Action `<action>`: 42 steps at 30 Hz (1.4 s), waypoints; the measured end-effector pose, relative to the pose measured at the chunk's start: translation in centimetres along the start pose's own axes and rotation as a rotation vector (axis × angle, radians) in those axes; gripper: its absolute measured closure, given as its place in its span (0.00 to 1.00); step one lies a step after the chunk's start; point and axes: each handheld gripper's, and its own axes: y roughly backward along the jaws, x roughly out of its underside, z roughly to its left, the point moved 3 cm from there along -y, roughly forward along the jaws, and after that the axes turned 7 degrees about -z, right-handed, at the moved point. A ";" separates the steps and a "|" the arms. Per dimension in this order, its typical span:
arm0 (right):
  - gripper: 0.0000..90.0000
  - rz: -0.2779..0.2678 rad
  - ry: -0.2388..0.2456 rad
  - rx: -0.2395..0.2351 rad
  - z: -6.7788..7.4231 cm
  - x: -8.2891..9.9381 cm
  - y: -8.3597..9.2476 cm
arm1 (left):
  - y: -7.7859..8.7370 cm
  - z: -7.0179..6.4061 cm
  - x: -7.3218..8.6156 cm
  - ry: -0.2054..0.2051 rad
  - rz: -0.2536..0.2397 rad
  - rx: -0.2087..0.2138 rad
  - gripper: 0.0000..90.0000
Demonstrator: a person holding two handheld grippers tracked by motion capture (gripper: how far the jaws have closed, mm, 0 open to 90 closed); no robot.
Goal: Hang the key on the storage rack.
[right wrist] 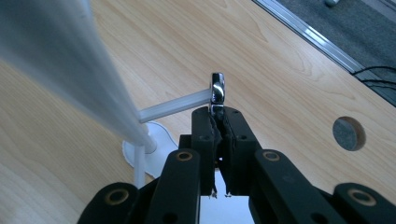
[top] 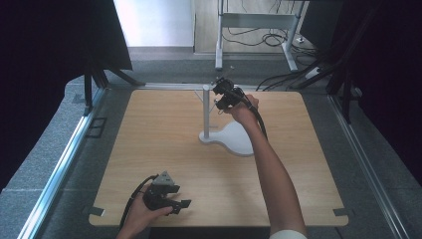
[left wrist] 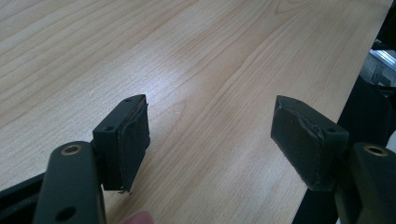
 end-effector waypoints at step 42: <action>0.62 -0.178 -0.046 -0.129 2.6 11.5 5.9 | 0.2 0.1 -0.1 -0.015 -0.008 -0.037 0.32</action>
